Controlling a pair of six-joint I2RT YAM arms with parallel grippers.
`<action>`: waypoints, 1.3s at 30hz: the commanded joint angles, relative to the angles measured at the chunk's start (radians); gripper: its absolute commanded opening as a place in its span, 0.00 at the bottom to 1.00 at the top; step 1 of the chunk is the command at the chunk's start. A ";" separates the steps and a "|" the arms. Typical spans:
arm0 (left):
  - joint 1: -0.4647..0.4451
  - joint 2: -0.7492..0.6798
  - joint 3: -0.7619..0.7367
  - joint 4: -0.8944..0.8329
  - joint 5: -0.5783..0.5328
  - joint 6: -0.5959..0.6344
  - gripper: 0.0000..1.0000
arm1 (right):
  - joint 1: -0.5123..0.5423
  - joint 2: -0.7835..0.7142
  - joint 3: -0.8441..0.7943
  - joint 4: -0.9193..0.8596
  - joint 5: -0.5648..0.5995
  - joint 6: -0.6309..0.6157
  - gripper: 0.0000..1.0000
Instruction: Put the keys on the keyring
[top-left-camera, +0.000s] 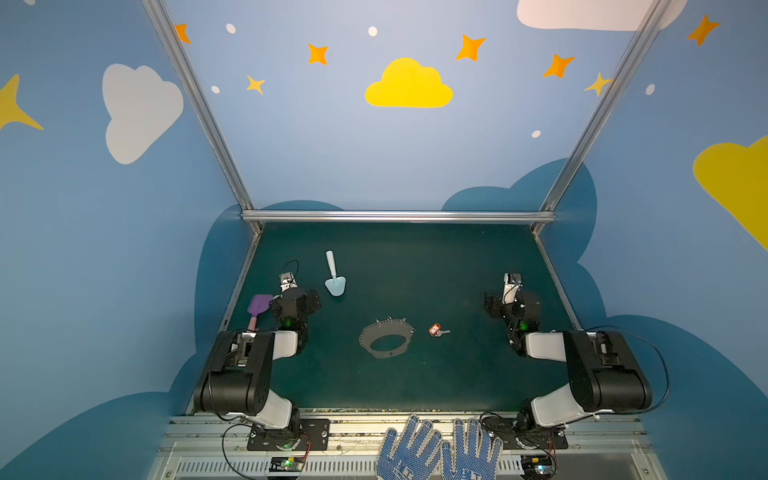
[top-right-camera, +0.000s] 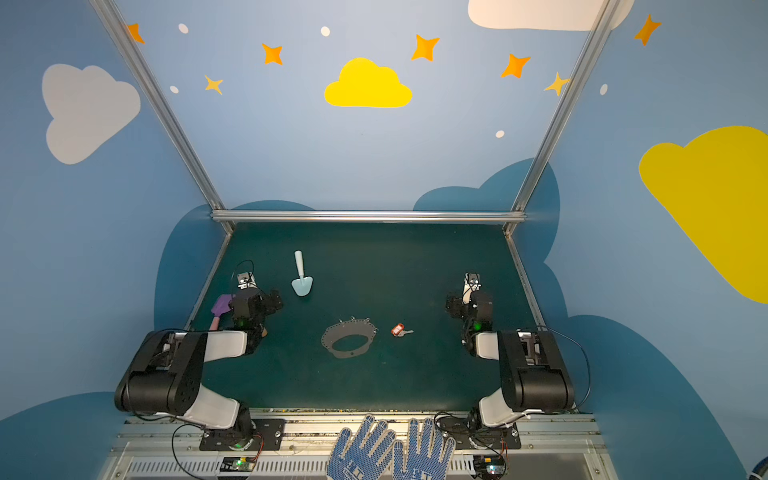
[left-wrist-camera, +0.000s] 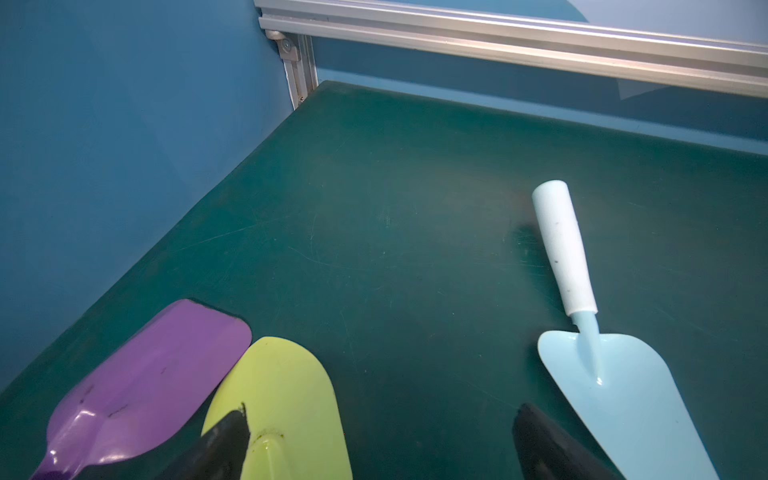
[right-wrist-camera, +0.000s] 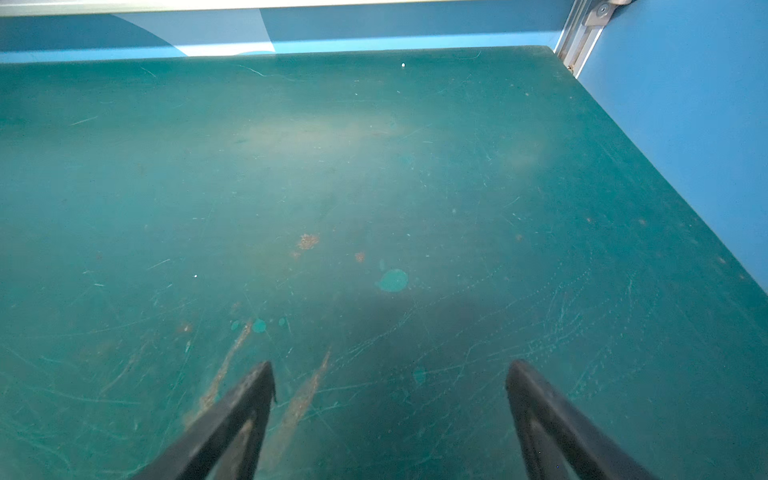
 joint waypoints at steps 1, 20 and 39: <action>-0.001 -0.017 -0.002 0.010 -0.014 -0.004 1.00 | -0.003 -0.014 0.020 0.015 -0.006 -0.009 0.89; -0.002 -0.017 -0.001 0.008 -0.014 -0.003 1.00 | -0.003 -0.014 0.020 0.014 -0.008 -0.006 0.89; -0.019 -0.032 0.011 -0.013 -0.036 0.002 1.00 | -0.002 -0.149 0.140 -0.311 0.061 0.026 0.89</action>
